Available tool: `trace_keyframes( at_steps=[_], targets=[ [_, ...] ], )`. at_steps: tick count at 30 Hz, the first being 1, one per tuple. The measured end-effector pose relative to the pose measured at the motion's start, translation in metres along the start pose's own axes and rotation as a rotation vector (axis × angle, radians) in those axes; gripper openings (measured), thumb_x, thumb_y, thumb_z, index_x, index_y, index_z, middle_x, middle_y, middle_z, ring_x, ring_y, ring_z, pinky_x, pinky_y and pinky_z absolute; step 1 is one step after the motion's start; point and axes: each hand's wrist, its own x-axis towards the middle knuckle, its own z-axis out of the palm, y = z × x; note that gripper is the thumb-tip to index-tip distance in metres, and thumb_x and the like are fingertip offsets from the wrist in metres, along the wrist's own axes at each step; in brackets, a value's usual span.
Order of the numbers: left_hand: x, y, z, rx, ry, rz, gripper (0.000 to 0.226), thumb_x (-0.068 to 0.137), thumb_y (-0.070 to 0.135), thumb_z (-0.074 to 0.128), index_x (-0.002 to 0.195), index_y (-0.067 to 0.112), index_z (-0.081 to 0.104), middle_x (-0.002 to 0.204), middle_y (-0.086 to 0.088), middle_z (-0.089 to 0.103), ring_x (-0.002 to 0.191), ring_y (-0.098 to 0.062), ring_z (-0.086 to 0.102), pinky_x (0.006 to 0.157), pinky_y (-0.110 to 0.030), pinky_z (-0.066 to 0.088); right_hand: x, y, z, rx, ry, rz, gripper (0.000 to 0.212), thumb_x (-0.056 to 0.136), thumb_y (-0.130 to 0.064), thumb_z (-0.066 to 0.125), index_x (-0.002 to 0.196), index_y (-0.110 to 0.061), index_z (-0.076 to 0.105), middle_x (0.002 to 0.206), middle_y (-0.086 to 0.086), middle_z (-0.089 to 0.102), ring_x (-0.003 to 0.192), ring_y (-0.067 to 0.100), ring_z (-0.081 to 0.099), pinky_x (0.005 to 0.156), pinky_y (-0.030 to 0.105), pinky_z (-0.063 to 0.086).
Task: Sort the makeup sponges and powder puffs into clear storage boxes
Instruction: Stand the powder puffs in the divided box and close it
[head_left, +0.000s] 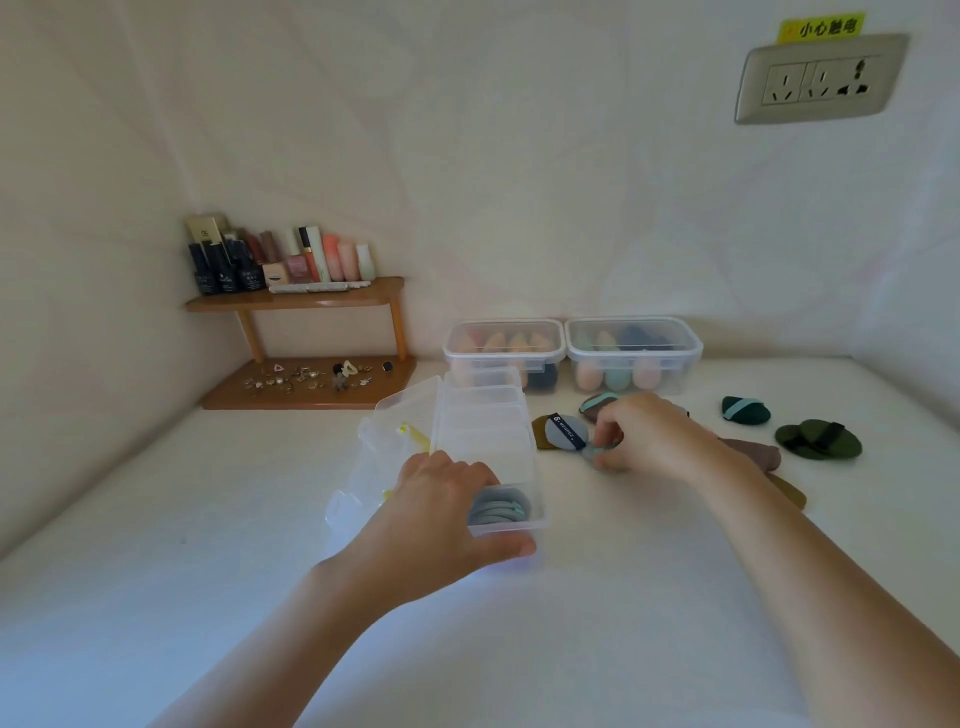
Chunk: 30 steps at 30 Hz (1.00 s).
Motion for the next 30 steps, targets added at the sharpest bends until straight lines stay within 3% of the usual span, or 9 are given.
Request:
trace_keyframes(
  at_steps=[4, 7, 10, 12, 14, 19, 21, 24, 30],
  targets=[
    [-0.004, -0.001, 0.004, -0.069, 0.037, -0.059, 0.062, 0.063, 0.074, 0.061, 0.111, 0.039, 0.042, 0.111, 0.013, 0.047, 0.104, -0.005, 0.035, 0.084, -0.023, 0.043, 0.001, -0.003, -0.003, 0.016, 0.106, 0.015, 0.018, 0.084, -0.023, 0.061, 0.083, -0.008, 0.071, 0.09, 0.009, 0.071, 0.079, 0.025, 0.063, 0.062, 0.027, 0.042],
    [-0.005, -0.001, 0.004, -0.075, 0.055, -0.041, 0.061, 0.063, 0.073, 0.061, 0.109, 0.037, 0.043, 0.109, 0.014, 0.048, 0.103, -0.005, 0.036, 0.081, -0.02, 0.041, -0.003, -0.007, -0.01, 0.051, 0.238, 0.073, 0.022, 0.089, -0.021, 0.053, 0.076, -0.006, 0.062, 0.071, 0.009, 0.063, 0.058, 0.02, 0.049, 0.049, 0.023, 0.032],
    [-0.006, -0.002, 0.005, -0.076, 0.067, -0.018, 0.059, 0.064, 0.072, 0.061, 0.109, 0.038, 0.044, 0.108, 0.016, 0.048, 0.103, -0.005, 0.036, 0.079, -0.018, 0.037, -0.001, -0.006, -0.016, 0.469, 0.327, 0.064, 0.028, 0.09, -0.023, 0.05, 0.077, 0.002, 0.052, 0.067, 0.01, 0.047, 0.054, 0.033, 0.044, 0.053, 0.026, 0.029],
    [-0.006, -0.002, 0.007, -0.071, 0.085, 0.016, 0.058, 0.065, 0.072, 0.061, 0.109, 0.038, 0.046, 0.11, 0.018, 0.047, 0.105, -0.005, 0.036, 0.081, -0.017, 0.033, -0.007, -0.014, -0.022, 0.706, 0.266, -0.029, 0.018, 0.09, -0.018, 0.055, 0.081, -0.004, 0.061, 0.064, 0.005, 0.05, 0.057, 0.024, 0.048, 0.053, 0.025, 0.033],
    [-0.005, -0.004, 0.008, -0.08, 0.104, 0.048, 0.057, 0.064, 0.072, 0.061, 0.108, 0.038, 0.047, 0.11, 0.018, 0.045, 0.105, -0.005, 0.037, 0.083, -0.017, 0.032, -0.013, -0.026, -0.021, 0.813, 0.176, -0.179, 0.008, 0.09, -0.014, 0.061, 0.085, -0.016, 0.068, 0.059, -0.006, 0.057, 0.054, 0.006, 0.051, 0.051, 0.015, 0.04],
    [-0.005, -0.005, 0.01, -0.065, 0.14, 0.072, 0.056, 0.065, 0.071, 0.063, 0.105, 0.034, 0.049, 0.104, 0.018, 0.049, 0.099, -0.004, 0.037, 0.081, -0.013, 0.029, -0.016, -0.049, 0.005, 0.634, 0.169, -0.441, 0.009, 0.086, -0.016, 0.069, 0.089, -0.025, 0.067, 0.075, -0.014, 0.065, 0.067, 0.006, 0.059, 0.066, 0.02, 0.048],
    [-0.005, -0.005, 0.01, -0.079, 0.145, 0.068, 0.056, 0.065, 0.069, 0.064, 0.105, 0.034, 0.048, 0.105, 0.019, 0.048, 0.097, -0.001, 0.034, 0.08, -0.011, 0.031, -0.02, -0.053, 0.009, 0.531, 0.21, -0.488, 0.007, 0.086, -0.018, 0.068, 0.092, -0.021, 0.069, 0.066, -0.022, 0.061, 0.062, 0.002, 0.056, 0.059, 0.01, 0.041],
    [-0.006, -0.006, 0.01, -0.082, 0.137, 0.065, 0.056, 0.064, 0.07, 0.064, 0.104, 0.035, 0.048, 0.105, 0.021, 0.047, 0.097, 0.0, 0.034, 0.079, -0.007, 0.031, -0.022, -0.054, 0.007, 0.497, 0.198, -0.518, 0.006, 0.088, -0.018, 0.067, 0.093, -0.021, 0.069, 0.061, -0.036, 0.056, 0.055, 0.0, 0.05, 0.053, 0.009, 0.037],
    [-0.005, -0.005, 0.009, -0.085, 0.129, 0.048, 0.053, 0.062, 0.07, 0.065, 0.099, 0.035, 0.048, 0.103, 0.02, 0.049, 0.097, -0.002, 0.037, 0.075, -0.01, 0.034, -0.018, -0.05, 0.006, 0.652, 0.094, -0.496, 0.008, 0.089, -0.016, 0.064, 0.091, -0.024, 0.067, 0.08, -0.01, 0.067, 0.066, 0.01, 0.056, 0.064, 0.021, 0.042]
  ],
)
